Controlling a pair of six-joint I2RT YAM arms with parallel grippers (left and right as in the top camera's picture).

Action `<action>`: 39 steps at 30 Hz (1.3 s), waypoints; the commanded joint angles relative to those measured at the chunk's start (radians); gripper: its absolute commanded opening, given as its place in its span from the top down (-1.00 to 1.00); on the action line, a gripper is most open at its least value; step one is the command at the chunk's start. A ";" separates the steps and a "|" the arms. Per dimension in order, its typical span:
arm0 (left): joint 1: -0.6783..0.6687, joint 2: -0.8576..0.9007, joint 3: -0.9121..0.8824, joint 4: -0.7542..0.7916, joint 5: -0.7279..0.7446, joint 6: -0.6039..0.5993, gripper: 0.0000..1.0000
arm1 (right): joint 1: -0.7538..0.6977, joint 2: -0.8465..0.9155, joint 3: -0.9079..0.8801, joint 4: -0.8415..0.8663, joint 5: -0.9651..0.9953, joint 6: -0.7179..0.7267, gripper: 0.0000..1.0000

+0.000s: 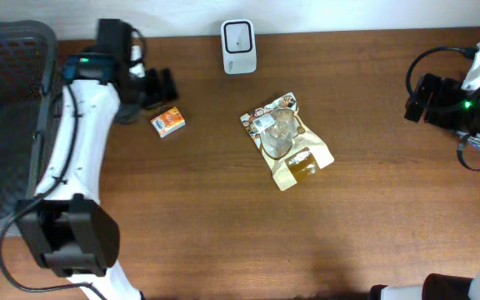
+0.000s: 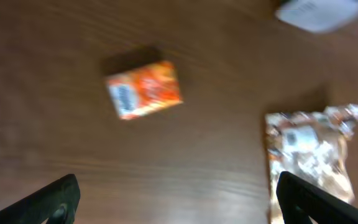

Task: Scan the item barcode
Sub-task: 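Release the brown pouch and pull the left gripper back left, then move the right gripper to the brown pouch and grasp its top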

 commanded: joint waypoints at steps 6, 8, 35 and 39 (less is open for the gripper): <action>0.053 -0.008 0.002 -0.005 -0.019 0.016 -0.98 | 0.007 0.000 0.002 0.015 -0.027 0.004 -0.97; 0.053 -0.008 0.002 -0.005 -0.019 0.016 -0.98 | 0.007 0.000 0.002 0.021 -0.031 0.004 -0.97; 0.052 -0.008 0.002 -0.005 -0.019 0.016 -0.98 | 0.202 0.631 -0.175 0.295 -0.322 -0.375 -0.97; 0.053 -0.008 0.002 -0.005 -0.019 0.016 -0.98 | 0.202 0.743 -0.175 0.295 -0.462 -0.568 -0.98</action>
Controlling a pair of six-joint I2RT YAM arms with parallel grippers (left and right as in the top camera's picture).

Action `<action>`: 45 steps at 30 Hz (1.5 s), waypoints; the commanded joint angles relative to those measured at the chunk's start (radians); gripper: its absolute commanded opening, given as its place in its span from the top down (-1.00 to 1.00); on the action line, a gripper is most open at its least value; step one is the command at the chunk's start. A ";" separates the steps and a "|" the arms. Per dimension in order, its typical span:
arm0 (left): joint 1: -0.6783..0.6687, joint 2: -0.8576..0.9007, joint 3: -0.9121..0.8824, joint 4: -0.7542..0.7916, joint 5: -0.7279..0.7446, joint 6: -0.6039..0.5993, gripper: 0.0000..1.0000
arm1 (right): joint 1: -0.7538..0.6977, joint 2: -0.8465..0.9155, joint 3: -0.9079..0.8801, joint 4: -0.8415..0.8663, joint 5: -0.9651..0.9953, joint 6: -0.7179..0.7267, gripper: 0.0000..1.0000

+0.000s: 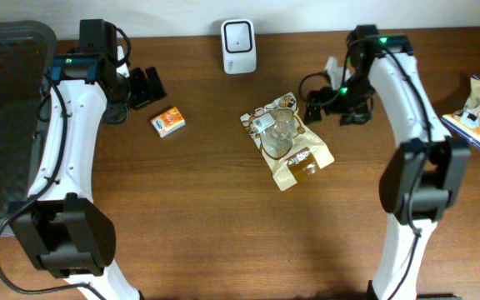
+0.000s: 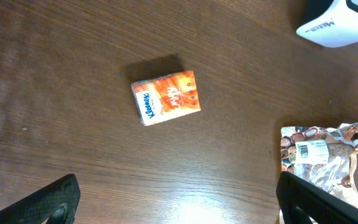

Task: Scan the item barcode
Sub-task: 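Move the right gripper to the brown pouch and grasp its top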

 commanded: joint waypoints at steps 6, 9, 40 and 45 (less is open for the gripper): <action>0.002 -0.008 0.002 -0.002 -0.007 0.012 -0.98 | 0.010 0.132 -0.005 0.079 -0.150 -0.230 -0.98; 0.002 -0.008 0.002 -0.002 -0.008 0.012 -0.98 | 0.011 0.146 -0.011 0.097 -0.151 -0.228 -0.85; 0.002 -0.008 0.002 -0.002 -0.007 0.012 -0.98 | 0.062 0.108 0.164 -0.048 0.261 0.124 0.92; 0.002 -0.008 0.002 -0.002 -0.007 0.012 -0.98 | 0.063 0.021 0.281 -0.190 0.615 0.401 0.92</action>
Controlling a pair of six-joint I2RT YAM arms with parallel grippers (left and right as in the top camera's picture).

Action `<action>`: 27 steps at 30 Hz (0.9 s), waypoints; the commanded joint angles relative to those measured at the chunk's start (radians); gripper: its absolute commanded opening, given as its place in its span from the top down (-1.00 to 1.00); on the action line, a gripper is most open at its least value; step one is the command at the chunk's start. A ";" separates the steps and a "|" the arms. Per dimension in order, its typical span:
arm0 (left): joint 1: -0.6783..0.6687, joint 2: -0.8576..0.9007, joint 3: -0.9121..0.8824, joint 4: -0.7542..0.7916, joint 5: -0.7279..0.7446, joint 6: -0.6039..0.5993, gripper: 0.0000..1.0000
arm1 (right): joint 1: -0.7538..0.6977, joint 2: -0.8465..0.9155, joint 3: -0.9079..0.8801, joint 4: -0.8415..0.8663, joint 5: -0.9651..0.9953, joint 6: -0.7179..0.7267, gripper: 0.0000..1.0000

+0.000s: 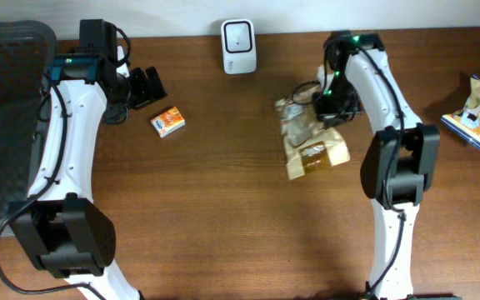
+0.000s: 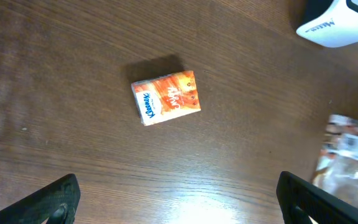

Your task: Scan the item barcode

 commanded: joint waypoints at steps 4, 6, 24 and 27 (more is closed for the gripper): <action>0.002 -0.008 0.002 -0.002 -0.008 0.012 -0.98 | 0.006 -0.134 0.080 -0.086 0.410 0.332 0.92; 0.002 -0.008 0.002 -0.002 -0.007 0.012 -0.98 | 0.006 -0.133 0.076 -0.116 0.490 0.398 0.92; 0.002 -0.008 0.002 -0.002 -0.007 0.012 -0.98 | 0.152 -0.111 -0.114 0.072 0.304 0.403 0.92; 0.002 -0.008 0.002 -0.002 -0.007 0.012 -0.98 | 0.192 -0.111 -0.114 0.113 0.184 0.385 0.68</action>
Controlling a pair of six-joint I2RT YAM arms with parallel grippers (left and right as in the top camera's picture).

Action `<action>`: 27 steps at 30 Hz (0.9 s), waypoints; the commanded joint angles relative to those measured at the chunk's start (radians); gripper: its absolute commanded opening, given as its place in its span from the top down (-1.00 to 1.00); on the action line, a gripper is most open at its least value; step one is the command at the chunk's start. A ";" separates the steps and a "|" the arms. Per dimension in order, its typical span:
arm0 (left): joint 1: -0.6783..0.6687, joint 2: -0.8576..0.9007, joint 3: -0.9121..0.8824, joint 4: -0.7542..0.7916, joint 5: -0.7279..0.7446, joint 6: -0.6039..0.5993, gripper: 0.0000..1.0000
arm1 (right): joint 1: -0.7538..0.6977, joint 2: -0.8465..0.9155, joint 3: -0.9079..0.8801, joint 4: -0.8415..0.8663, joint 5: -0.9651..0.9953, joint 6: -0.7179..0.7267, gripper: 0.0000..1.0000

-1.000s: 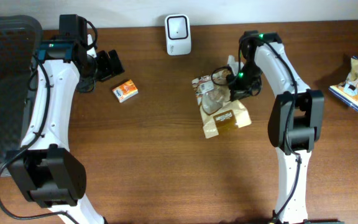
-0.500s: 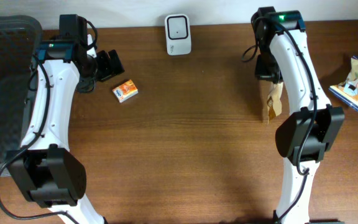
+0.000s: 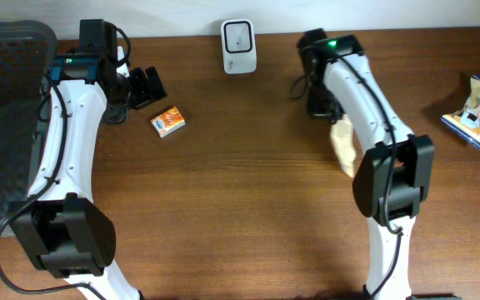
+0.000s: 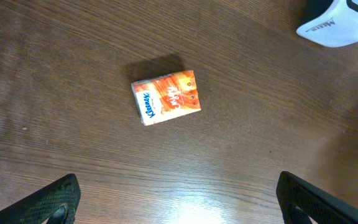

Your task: Scan the item barcode

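The white barcode scanner (image 3: pixel 238 35) stands at the table's back edge, and its corner also shows in the left wrist view (image 4: pixel 340 22). My right gripper (image 3: pixel 320 102) hangs right of the scanner, shut on the snack bag (image 3: pixel 343 143). The bag shows as a pale, blurred shape, partly hidden under the right arm. My left gripper (image 4: pixel 179 205) is open and empty, hovering at the back left (image 3: pixel 144 87). An orange tissue pack (image 4: pixel 166 98) lies flat on the wood just in front of it (image 3: pixel 167 122).
A dark grey basket (image 3: pixel 7 108) fills the left edge of the table. Colourful snack packs (image 3: pixel 477 107) lie at the far right edge. The right arm (image 3: pixel 365 92) stretches diagonally across the right half of the table.
The snack bag has gone from flat on the table beside the right gripper to a pale shape further right under the arm. The right gripper sits slightly nearer the scanner. The left arm is unmoved.
First the bag lay mid-table, the right arm was folded at the right edge and the left gripper was by the tissue pack. Then the right gripper was beside the bag. Later the bag had shifted right with it, and now it shows its pale side.
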 commanded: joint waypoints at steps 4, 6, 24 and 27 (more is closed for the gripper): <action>0.002 -0.008 0.002 -0.002 -0.008 0.012 -0.98 | 0.091 0.011 -0.002 0.083 -0.398 -0.126 -0.47; 0.002 -0.008 0.002 -0.002 -0.008 0.012 -0.98 | 0.096 0.011 0.007 0.088 -0.472 -0.163 -0.61; 0.002 -0.008 0.002 -0.002 -0.008 0.012 -0.98 | -0.127 -0.012 -0.005 0.072 -0.445 -0.390 -0.97; 0.002 -0.008 0.002 -0.002 -0.008 0.012 -0.98 | -0.127 -0.009 -0.068 0.138 -0.445 -0.389 -0.97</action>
